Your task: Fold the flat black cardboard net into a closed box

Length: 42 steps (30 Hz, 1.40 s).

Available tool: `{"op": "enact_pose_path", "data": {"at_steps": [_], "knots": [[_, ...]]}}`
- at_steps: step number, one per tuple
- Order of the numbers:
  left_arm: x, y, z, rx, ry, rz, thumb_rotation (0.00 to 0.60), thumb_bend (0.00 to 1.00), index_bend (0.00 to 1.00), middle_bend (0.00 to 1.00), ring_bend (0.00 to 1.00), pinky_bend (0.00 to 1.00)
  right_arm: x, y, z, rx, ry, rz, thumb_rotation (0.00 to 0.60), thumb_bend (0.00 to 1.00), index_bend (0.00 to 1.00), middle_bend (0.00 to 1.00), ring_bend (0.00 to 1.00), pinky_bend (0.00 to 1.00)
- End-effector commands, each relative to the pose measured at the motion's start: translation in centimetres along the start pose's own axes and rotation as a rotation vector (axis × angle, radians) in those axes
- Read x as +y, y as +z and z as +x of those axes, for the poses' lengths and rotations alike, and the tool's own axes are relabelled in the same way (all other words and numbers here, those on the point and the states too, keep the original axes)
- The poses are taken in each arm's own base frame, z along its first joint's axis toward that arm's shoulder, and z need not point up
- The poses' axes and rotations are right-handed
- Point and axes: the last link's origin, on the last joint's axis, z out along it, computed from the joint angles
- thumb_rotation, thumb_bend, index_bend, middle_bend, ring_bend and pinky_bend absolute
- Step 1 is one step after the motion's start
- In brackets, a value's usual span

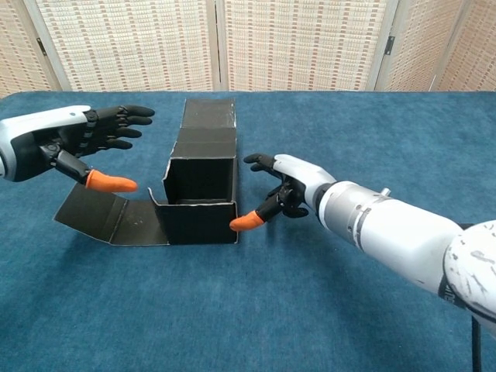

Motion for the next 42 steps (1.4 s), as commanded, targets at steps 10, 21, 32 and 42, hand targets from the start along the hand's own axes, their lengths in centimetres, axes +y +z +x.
{"op": "enact_pose_path", "data": {"at_steps": [10, 21, 32, 42], "knots": [[-0.3, -0.4, 0.4, 0.011, -0.001, 0.009, 0.600, 0.22, 0.00, 0.00, 0.00, 0.02, -0.5, 1.7, -1.6, 0.002, 0.003, 0.007, 0.600, 0.00, 0.00, 0.02, 0.62, 1.00], [-0.6, -2.0, 1.6, 0.208, -0.033, -0.030, 0.600, 0.22, 0.10, 0.03, 0.12, 0.37, -2.3, 4.2, -2.7, 0.097, 0.010, 0.040, 0.600, 0.22, 0.33, 0.50, 0.75, 1.00], [0.0, -4.3, 1.9, 0.180, 0.073, -0.140, 0.600, 0.27, 0.53, 0.54, 0.74, 0.89, -4.7, 4.1, 1.0, 0.075, 0.300, 0.081, 0.600, 0.33, 0.40, 0.57, 0.76, 1.00], [1.0, -5.2, -1.9, -0.295, 0.128, -0.227, 0.600, 0.30, 0.53, 0.53, 0.81, 0.93, -7.3, 2.1, 5.4, 0.032, 0.553, 0.159, 0.600, 0.32, 0.40, 0.57, 0.76, 1.00]]}}
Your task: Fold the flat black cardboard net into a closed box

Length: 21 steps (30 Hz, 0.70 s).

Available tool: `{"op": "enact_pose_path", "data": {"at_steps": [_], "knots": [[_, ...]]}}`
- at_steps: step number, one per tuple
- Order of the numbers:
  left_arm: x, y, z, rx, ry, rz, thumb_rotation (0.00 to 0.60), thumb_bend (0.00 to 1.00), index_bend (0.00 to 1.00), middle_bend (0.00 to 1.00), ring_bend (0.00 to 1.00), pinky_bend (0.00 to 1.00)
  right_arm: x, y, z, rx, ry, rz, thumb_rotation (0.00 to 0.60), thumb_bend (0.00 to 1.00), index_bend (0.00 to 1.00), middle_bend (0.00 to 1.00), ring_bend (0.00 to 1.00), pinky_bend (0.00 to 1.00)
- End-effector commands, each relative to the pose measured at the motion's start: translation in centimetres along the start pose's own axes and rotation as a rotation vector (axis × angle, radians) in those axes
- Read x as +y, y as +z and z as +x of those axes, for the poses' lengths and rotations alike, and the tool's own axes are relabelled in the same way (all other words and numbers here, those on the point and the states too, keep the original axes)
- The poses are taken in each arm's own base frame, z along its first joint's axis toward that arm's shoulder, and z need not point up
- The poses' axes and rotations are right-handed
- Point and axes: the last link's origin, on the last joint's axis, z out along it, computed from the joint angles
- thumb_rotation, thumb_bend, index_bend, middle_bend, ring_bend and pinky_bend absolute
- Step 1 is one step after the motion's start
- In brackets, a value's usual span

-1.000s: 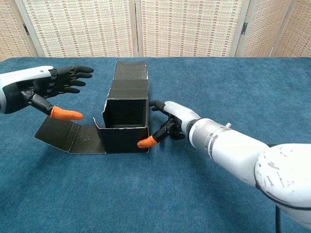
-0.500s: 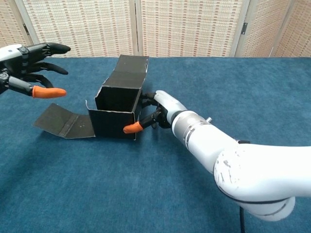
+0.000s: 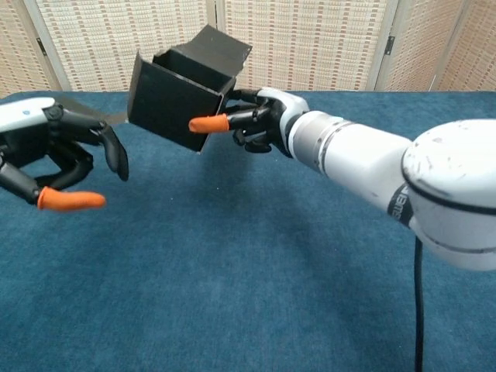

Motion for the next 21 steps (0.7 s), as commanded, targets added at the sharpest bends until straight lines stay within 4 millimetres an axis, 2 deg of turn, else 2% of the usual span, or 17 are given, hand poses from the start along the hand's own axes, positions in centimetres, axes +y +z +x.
{"op": "enact_pose_path", "data": {"at_steps": [1, 4, 10, 15, 21], "knots": [[0.2, 0.3, -1.6, -0.202, -0.028, -0.005, 0.600, 0.29, 0.52, 0.53, 0.81, 0.94, -1.3, -0.7, 1.1, -0.024, 0.107, 0.007, 0.600, 0.32, 0.40, 0.57, 0.76, 1.00], [-0.6, 1.9, -1.8, -0.183, 0.015, 0.014, 0.600, 0.29, 0.47, 0.49, 0.81, 0.94, -1.9, -1.9, 1.8, -0.056, 0.129, 0.011, 0.600, 0.32, 0.40, 0.57, 0.76, 1.00], [-1.7, 3.9, -0.5, 0.028, 0.091, 0.052, 0.600, 0.30, 0.45, 0.47, 0.81, 0.93, -1.5, -4.6, 3.4, -0.090, 0.145, -0.006, 0.600, 0.32, 0.40, 0.57, 0.76, 1.00], [-2.3, 4.1, 1.4, 0.187, 0.124, 0.066, 0.600, 0.33, 0.45, 0.46, 0.81, 0.93, -0.6, -6.7, 4.3, -0.111, 0.129, -0.023, 0.600, 0.32, 0.40, 0.56, 0.76, 1.00], [-2.1, 3.4, 3.4, 0.354, 0.198, 0.022, 0.600, 0.41, 0.44, 0.45, 0.81, 0.94, 0.7, -8.1, 4.6, -0.118, 0.072, -0.024, 0.600, 0.32, 0.40, 0.56, 0.76, 1.00]]}}
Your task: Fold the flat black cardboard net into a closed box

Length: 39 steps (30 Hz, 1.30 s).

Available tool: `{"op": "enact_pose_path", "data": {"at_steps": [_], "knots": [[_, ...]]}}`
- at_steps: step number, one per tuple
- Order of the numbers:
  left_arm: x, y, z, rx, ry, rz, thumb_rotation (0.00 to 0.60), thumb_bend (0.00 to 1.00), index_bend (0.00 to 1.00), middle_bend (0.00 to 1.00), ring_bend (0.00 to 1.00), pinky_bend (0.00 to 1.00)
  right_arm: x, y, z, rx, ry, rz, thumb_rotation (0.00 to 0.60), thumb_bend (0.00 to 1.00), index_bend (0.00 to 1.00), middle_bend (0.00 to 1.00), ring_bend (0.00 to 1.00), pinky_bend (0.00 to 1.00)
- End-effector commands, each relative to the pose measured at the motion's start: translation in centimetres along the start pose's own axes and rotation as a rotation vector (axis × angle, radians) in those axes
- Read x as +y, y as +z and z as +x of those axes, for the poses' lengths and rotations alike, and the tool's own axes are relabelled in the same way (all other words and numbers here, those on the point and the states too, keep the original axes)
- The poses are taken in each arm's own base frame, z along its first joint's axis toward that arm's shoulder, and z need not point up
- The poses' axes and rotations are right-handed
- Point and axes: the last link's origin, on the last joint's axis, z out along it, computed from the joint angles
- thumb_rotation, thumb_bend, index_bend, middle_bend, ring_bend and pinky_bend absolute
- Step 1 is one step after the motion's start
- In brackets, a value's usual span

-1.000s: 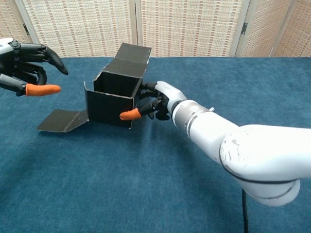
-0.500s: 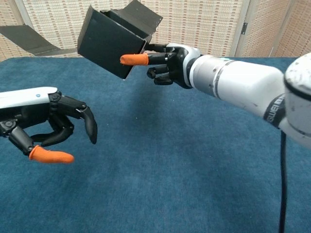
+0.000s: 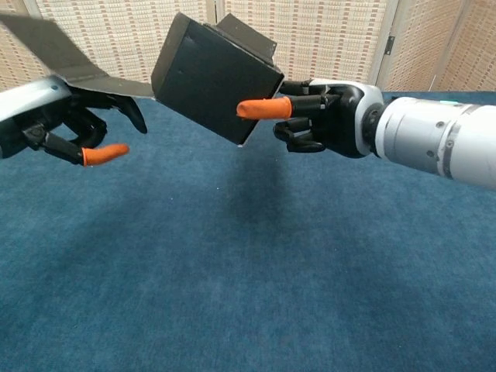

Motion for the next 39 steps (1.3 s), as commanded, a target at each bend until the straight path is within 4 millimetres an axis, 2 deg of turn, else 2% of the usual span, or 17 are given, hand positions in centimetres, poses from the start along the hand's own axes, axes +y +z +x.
{"op": "enact_pose_path", "data": {"at_steps": [1, 4, 10, 16, 23, 39], "knots": [[-0.2, -0.3, 1.3, 0.124, 0.074, -0.019, 0.600, 0.42, 0.44, 0.45, 0.81, 0.94, 0.8, -0.7, 0.1, 0.002, -0.023, -0.005, 0.600, 0.32, 0.40, 0.56, 0.76, 1.00], [0.2, -0.7, 1.7, 0.177, 0.139, -0.052, 0.600, 0.41, 0.42, 0.43, 0.81, 0.93, 1.2, -0.9, 0.0, -0.005, -0.038, -0.007, 0.600, 0.32, 0.40, 0.56, 0.76, 1.00], [1.1, -0.8, 1.7, 0.172, 0.216, -0.112, 0.600, 0.33, 0.27, 0.28, 0.75, 0.93, 1.9, -1.2, -0.5, -0.030, -0.067, -0.009, 0.600, 0.32, 0.40, 0.55, 0.76, 1.00], [2.2, -0.1, 1.7, 0.185, 0.264, -0.178, 0.600, 0.31, 0.23, 0.24, 0.72, 0.92, 2.5, -1.3, -1.0, -0.050, -0.096, -0.012, 0.600, 0.32, 0.40, 0.55, 0.76, 1.00], [3.3, 0.5, 1.2, 0.142, 0.321, -0.242, 0.600, 0.28, 0.22, 0.23, 0.71, 0.92, 3.1, -1.2, -1.4, -0.052, -0.127, -0.001, 0.600, 0.32, 0.40, 0.55, 0.76, 1.00], [3.2, 1.8, -0.7, 0.037, 0.364, -0.294, 0.600, 0.28, 0.25, 0.25, 0.71, 0.91, 5.4, -0.3, -2.2, -0.046, -0.257, -0.006, 0.600, 0.32, 0.40, 0.55, 0.76, 1.00]]}}
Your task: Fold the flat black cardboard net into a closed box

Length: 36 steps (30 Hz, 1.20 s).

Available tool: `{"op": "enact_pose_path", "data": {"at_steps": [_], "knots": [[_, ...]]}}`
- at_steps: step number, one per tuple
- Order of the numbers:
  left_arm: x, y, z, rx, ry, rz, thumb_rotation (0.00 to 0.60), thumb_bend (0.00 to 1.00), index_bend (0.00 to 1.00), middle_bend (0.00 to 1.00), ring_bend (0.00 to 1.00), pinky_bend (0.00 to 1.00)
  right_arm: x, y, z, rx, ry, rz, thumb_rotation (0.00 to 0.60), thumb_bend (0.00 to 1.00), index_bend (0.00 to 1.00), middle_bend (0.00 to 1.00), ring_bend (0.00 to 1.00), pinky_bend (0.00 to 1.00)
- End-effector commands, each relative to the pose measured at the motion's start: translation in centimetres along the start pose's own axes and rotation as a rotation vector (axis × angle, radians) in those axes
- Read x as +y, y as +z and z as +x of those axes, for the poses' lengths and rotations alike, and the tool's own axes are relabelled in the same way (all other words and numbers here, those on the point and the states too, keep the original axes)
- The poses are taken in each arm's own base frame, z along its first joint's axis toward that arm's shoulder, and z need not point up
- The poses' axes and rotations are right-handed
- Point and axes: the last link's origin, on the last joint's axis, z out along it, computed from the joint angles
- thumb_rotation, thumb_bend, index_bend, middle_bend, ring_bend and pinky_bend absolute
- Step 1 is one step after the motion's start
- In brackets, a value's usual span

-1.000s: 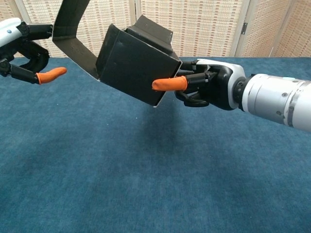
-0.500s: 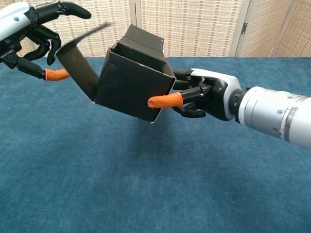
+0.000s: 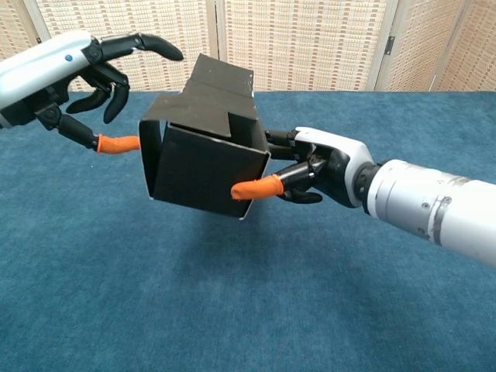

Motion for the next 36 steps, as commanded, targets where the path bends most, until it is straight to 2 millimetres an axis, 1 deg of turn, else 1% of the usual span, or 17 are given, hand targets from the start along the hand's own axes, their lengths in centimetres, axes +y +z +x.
{"op": "enact_pose_path", "data": {"at_steps": [1, 5, 9, 14, 18, 23, 24, 30, 36], "knots": [[-0.1, 0.2, -0.8, -0.021, 0.008, -0.013, 0.600, 0.28, 0.26, 0.26, 0.71, 0.91, 0.4, 0.3, -0.2, 0.005, -0.027, -0.002, 0.600, 0.32, 0.40, 0.55, 0.76, 1.00], [-0.5, 0.1, -2.2, -0.046, 0.025, -0.023, 0.600, 0.28, 0.30, 0.28, 0.71, 0.91, 1.2, 0.7, 0.0, 0.035, -0.077, -0.005, 0.600, 0.32, 0.40, 0.55, 0.76, 1.00], [-0.9, 0.3, -4.0, -0.055, 0.023, -0.037, 0.600, 0.28, 0.33, 0.30, 0.71, 0.91, 2.3, 1.2, -0.1, 0.057, -0.116, -0.022, 0.600, 0.32, 0.40, 0.55, 0.76, 1.00], [-1.6, 0.5, -6.2, -0.083, 0.059, -0.057, 0.600, 0.28, 0.36, 0.33, 0.71, 0.92, 3.6, 2.0, -0.5, 0.065, -0.147, -0.046, 0.600, 0.32, 0.40, 0.55, 0.76, 1.00], [-2.3, 0.6, -7.6, -0.120, 0.090, -0.065, 0.600, 0.28, 0.37, 0.33, 0.71, 0.92, 4.3, 2.5, -1.0, 0.064, -0.166, -0.056, 0.600, 0.32, 0.40, 0.54, 0.76, 1.00], [-2.6, 0.6, -8.1, -0.132, 0.105, -0.069, 0.600, 0.28, 0.37, 0.34, 0.71, 0.91, 4.7, 2.7, -1.1, 0.066, -0.186, -0.056, 0.600, 0.32, 0.40, 0.54, 0.76, 1.00], [-2.9, 0.3, -8.5, -0.158, 0.147, -0.084, 0.600, 0.28, 0.38, 0.34, 0.71, 0.91, 5.1, 2.9, -1.2, 0.069, -0.216, -0.061, 0.600, 0.32, 0.40, 0.54, 0.76, 1.00], [-3.3, -0.1, -9.4, -0.177, 0.164, -0.099, 0.600, 0.28, 0.39, 0.35, 0.71, 0.91, 6.0, 3.1, -1.5, 0.079, -0.248, -0.061, 0.600, 0.32, 0.40, 0.54, 0.76, 1.00], [-3.4, -0.2, -9.7, -0.203, 0.202, -0.132, 0.600, 0.28, 0.41, 0.37, 0.71, 0.91, 6.1, 3.1, -1.7, 0.091, -0.270, -0.046, 0.600, 0.32, 0.40, 0.54, 0.76, 1.00]]}}
